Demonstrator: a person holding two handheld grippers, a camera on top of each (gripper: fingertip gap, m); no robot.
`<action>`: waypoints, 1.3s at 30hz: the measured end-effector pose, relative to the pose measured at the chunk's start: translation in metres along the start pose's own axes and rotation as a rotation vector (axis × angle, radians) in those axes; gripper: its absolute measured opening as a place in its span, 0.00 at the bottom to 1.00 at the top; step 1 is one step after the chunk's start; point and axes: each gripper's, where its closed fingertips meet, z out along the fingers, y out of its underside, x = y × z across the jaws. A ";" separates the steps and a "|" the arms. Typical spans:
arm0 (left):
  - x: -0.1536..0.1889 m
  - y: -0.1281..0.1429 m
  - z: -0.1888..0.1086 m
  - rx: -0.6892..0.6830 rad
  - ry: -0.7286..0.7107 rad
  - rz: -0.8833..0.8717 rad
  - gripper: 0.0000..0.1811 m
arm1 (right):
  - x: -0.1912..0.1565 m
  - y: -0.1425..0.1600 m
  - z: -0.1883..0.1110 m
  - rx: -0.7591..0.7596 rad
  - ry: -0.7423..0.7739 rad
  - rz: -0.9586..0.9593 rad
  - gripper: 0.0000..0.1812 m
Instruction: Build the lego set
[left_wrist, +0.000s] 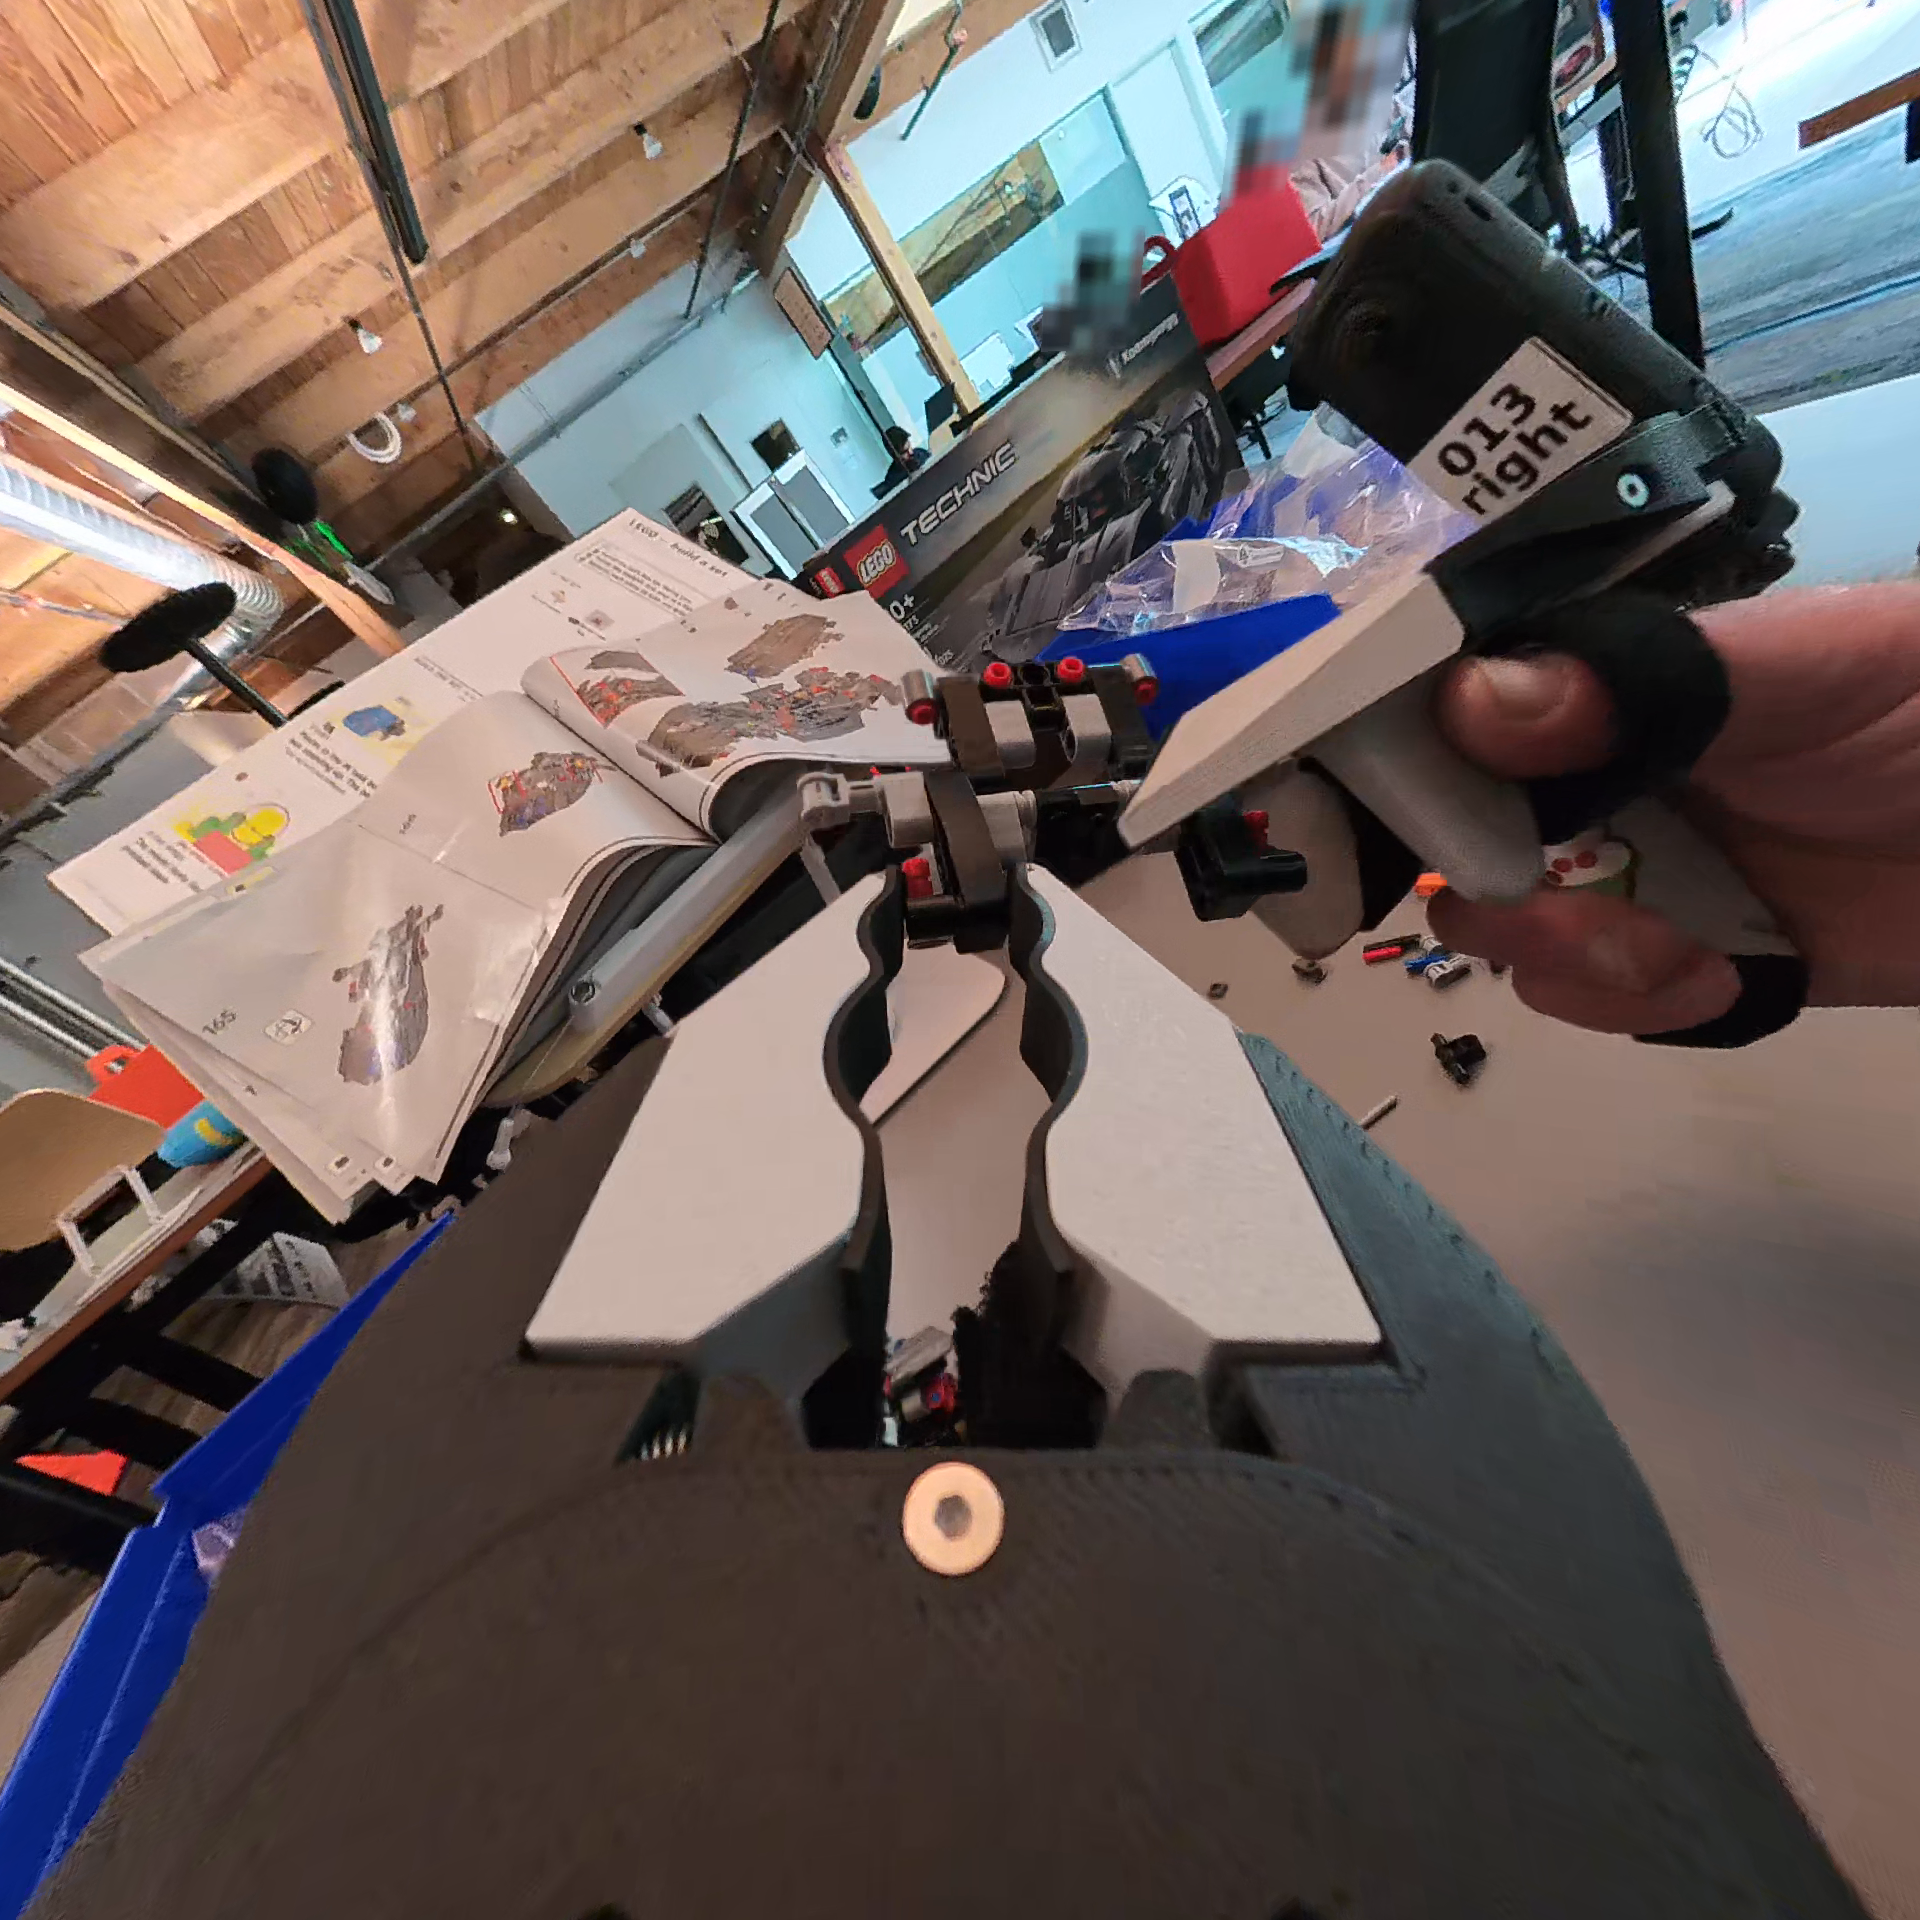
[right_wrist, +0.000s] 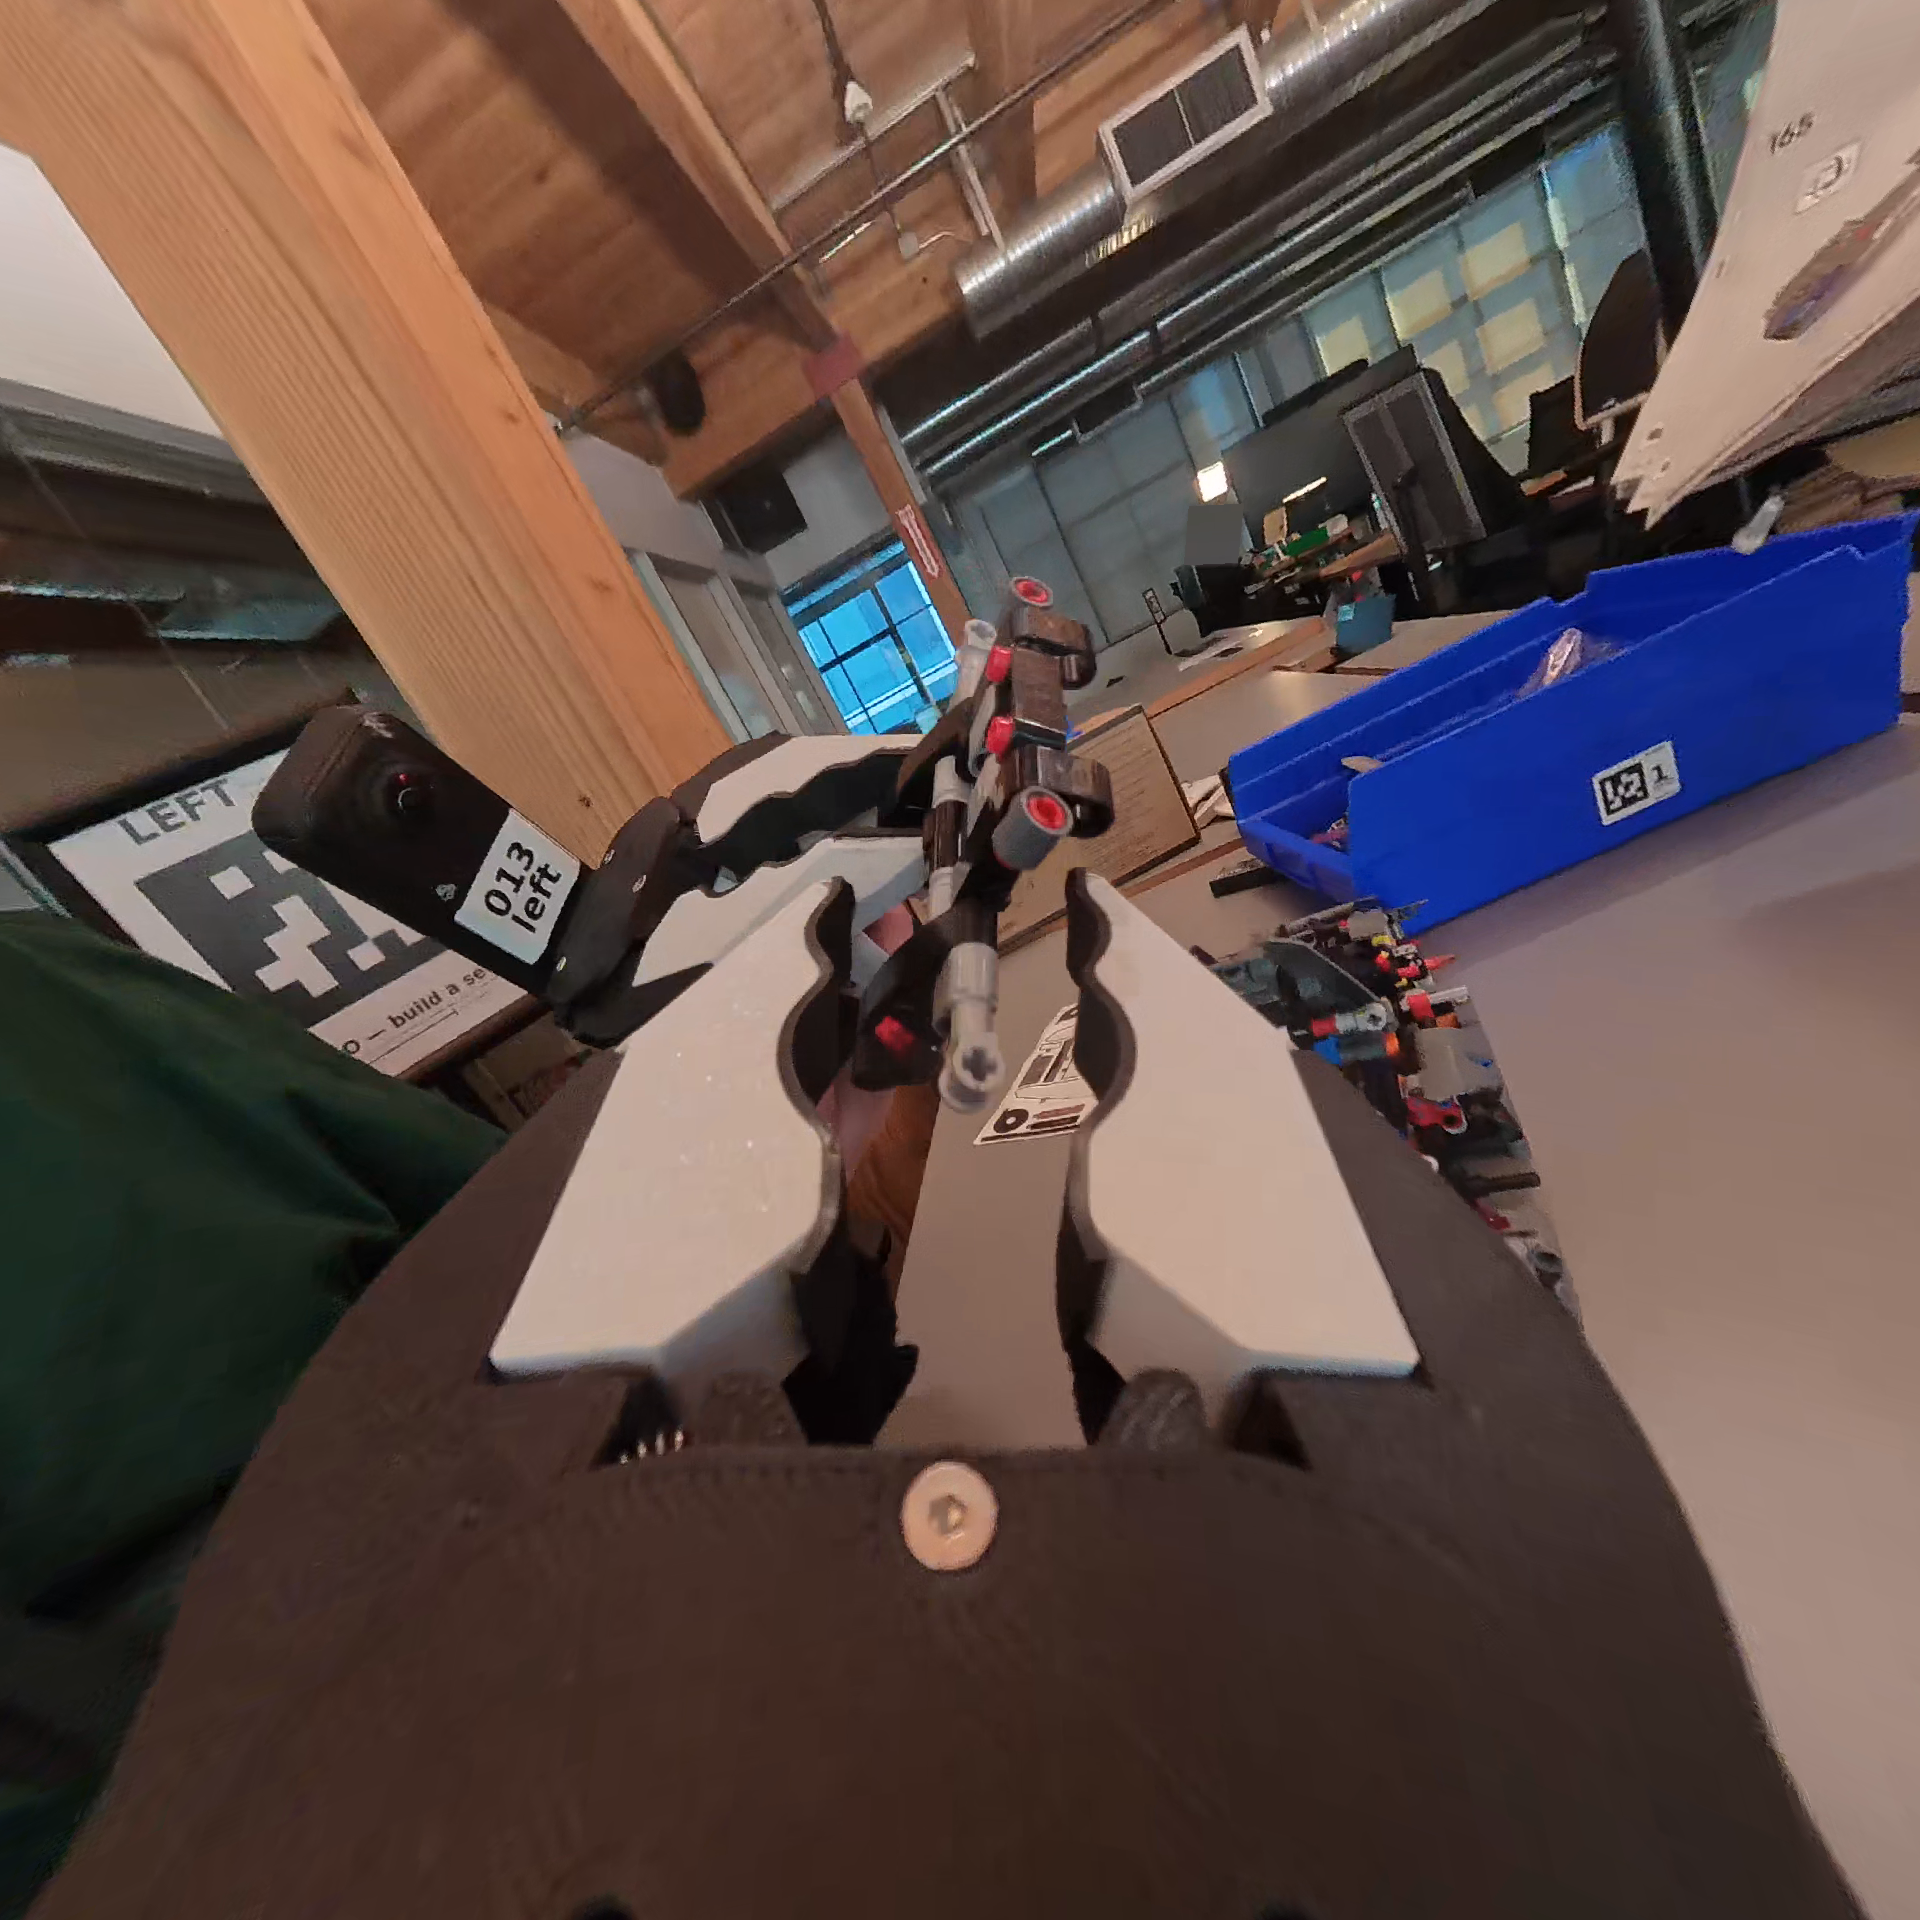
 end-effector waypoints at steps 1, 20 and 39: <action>0.000 -0.002 0.000 0.009 0.000 0.010 0.10 | -0.001 -0.002 0.001 0.006 0.001 -0.012 0.19; -0.003 -0.017 0.002 0.069 -0.004 0.104 0.09 | -0.005 -0.016 -0.003 0.128 -0.103 0.156 0.17; 0.002 -0.009 0.006 0.063 0.031 0.103 0.10 | -0.006 -0.020 -0.008 0.149 -0.195 0.255 0.03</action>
